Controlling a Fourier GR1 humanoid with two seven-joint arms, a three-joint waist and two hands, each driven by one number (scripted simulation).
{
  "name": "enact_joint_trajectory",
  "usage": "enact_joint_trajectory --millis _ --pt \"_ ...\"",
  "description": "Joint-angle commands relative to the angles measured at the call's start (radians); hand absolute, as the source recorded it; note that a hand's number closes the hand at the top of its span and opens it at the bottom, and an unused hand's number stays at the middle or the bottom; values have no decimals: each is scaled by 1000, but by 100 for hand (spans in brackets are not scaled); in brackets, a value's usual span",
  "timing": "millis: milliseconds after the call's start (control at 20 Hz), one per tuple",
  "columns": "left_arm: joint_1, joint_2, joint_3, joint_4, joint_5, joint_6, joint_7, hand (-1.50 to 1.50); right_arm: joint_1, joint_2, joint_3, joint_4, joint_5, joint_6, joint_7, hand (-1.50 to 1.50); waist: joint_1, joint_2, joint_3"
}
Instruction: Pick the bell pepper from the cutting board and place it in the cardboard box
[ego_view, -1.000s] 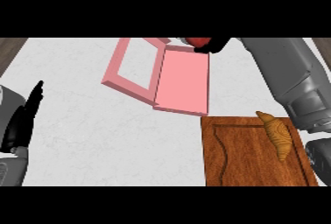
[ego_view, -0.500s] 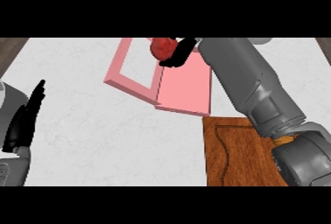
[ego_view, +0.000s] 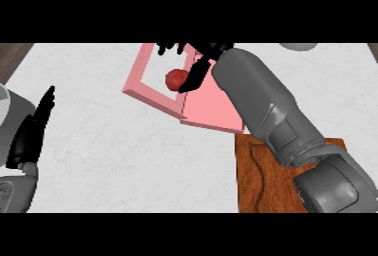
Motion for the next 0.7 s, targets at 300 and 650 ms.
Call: enact_joint_trajectory --millis 300,650 --pt "33 -18 -14 -21 -14 1 3 0 21 16 -100 -35 -113 -43 -97 -150 7 -1 1" --pt "-7 -5 8 -9 -8 -3 15 0 33 -71 -240 -44 -247 16 -116 -150 -11 0 1"
